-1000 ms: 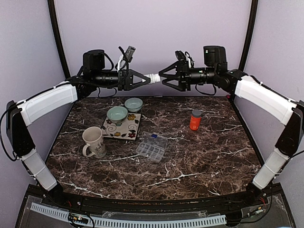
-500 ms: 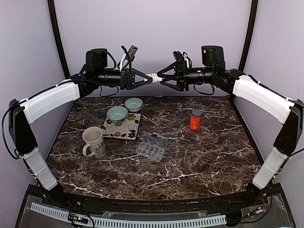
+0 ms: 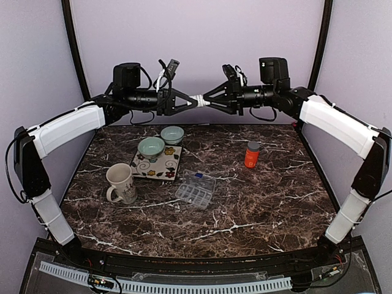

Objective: Sort the pills into containers
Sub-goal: Unscrew the lid of the pill bottle.

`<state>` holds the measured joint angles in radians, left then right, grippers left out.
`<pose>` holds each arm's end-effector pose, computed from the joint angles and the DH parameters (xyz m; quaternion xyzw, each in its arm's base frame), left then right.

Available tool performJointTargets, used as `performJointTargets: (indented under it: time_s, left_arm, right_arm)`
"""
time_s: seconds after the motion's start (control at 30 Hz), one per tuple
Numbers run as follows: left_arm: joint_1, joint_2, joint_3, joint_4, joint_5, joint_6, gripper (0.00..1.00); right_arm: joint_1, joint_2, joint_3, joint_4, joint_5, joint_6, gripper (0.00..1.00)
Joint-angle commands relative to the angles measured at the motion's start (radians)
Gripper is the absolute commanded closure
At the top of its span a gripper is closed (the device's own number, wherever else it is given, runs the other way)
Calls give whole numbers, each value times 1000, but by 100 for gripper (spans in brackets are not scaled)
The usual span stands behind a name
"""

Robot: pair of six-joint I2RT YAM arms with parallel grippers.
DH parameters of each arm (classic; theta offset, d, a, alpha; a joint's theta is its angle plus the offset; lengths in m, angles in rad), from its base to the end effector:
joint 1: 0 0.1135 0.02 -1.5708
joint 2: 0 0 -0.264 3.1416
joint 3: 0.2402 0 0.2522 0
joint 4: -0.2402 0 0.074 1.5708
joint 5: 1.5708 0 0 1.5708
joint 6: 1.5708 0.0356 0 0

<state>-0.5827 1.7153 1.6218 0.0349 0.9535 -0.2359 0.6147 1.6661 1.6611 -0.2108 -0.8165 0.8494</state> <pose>0.3196 -0.2454 0.4061 0.4216 0.5824 -0.5489 0.4264 0.3008 0.2441 0.4140 -0.1634 0.7393 0.6146 0.2212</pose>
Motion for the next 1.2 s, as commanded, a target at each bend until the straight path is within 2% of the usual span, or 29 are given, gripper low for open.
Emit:
performJointTargets:
  time_s: [0.0, 0.23, 0.43, 0.63, 1.0, 1.1, 1.17]
  left_arm:
    - [-6, -10, 31, 54, 37, -63, 100]
    - [-2, 15, 45, 299, 165, -353, 100]
    - [-2, 30, 49, 487, 240, -574, 100]
    - [-2, 36, 41, 577, 282, -687, 100]
    - [-3, 27, 11, 618, 284, -723, 100]
    - [-5, 27, 5, 630, 286, -728, 100]
    - [-5, 23, -1, 629, 284, -722, 100]
  right_arm:
    - [13, -6, 23, -2, -22, -111, 100]
    - [14, -66, -15, 31, -47, -350, 100]
    - [14, -111, 17, -57, -23, -567, 100]
    - [17, -130, 24, -134, 47, -701, 100]
    - [57, -156, 15, -197, 153, -781, 100]
    - [60, -160, 8, -189, 154, -772, 89]
    - [59, -164, 5, -176, 148, -756, 77]
